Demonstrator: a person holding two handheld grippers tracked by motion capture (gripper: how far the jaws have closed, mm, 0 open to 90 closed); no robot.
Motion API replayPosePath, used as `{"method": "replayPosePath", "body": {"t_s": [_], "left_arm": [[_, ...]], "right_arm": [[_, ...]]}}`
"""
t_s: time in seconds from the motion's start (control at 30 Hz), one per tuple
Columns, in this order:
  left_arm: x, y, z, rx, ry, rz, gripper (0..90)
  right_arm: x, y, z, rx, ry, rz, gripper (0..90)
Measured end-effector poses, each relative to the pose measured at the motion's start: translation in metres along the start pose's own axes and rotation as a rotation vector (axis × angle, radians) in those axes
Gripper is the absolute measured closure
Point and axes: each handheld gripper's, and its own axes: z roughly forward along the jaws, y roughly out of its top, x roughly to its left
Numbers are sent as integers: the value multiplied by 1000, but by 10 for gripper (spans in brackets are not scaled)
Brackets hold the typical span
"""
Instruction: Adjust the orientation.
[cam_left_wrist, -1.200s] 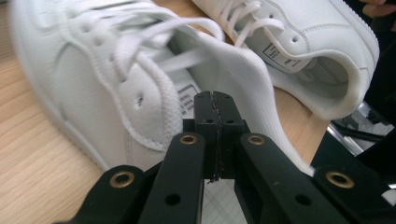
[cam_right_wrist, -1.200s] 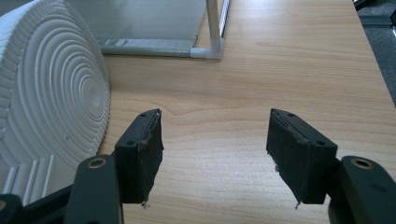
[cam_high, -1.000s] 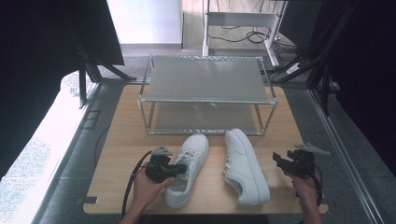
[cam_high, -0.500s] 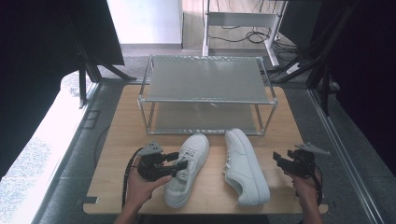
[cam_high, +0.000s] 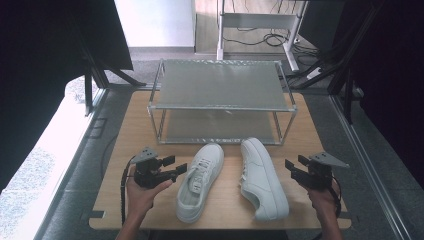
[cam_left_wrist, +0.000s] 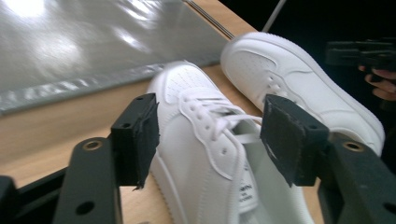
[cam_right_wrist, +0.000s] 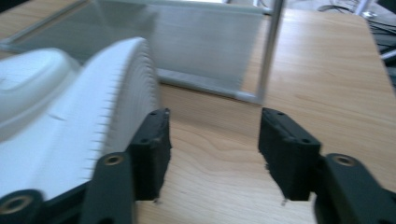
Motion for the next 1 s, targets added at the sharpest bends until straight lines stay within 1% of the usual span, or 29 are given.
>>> {"method": "replayPosePath", "body": {"t_s": [0.07, 0.17, 0.2, 0.23, 0.27, 0.33, 0.4, 0.43, 0.47, 0.53, 0.57, 0.6, 0.7, 0.8, 0.93, 1.0], "left_arm": [[1, 0, -1, -8, 16, 7, 341], [1, -2, 1, 4, 32, 23, 343], [0, -3, 2, 2, 39, 31, 348], [0, -3, 2, -4, 46, 36, 362], [-2, -4, 3, -10, 57, 42, 371], [-2, -4, 5, -10, 53, 41, 373], [-2, -5, 6, -1, 50, 38, 371], [-2, -5, 7, 4, 49, 36, 368], [-1, -5, 7, 9, 44, 36, 367], [-1, -5, 7, 11, 41, 36, 367], [-2, -5, 7, 14, 40, 37, 366], [-1, -5, 8, 19, 38, 38, 365], [0, -6, 9, 35, 37, 37, 358], [1, -7, 13, 69, 31, 30, 351], [1, -8, 16, 94, 27, 33, 352], [0, -9, 17, 98, 24, 32, 348]], "right_arm": [[4, 2, -1, -5, 24, -3, 517], [11, 5, -3, -13, 62, -25, 597], [14, 6, -3, -19, 81, -30, 629], [17, 8, -4, -26, 110, -35, 669], [19, 8, -4, -27, 126, -38, 698], [26, 10, -5, -25, 159, -60, 769], [31, 11, -5, -20, 182, -73, 810], [36, 12, -4, -13, 198, -82, 834], [39, 13, -4, -6, 204, -88, 849], [47, 13, -2, 15, 229, -91, 874], [52, 14, -1, 28, 255, -93, 884], [57, 14, 0, 36, 263, -103, 891], [73, 14, 4, 67, 270, -154, 895], [86, 12, 7, 97, 275, -202, 896], [101, 9, 12, 123, 291, -248, 896], [109, 7, 15, 141, 297, -275, 897]]}}
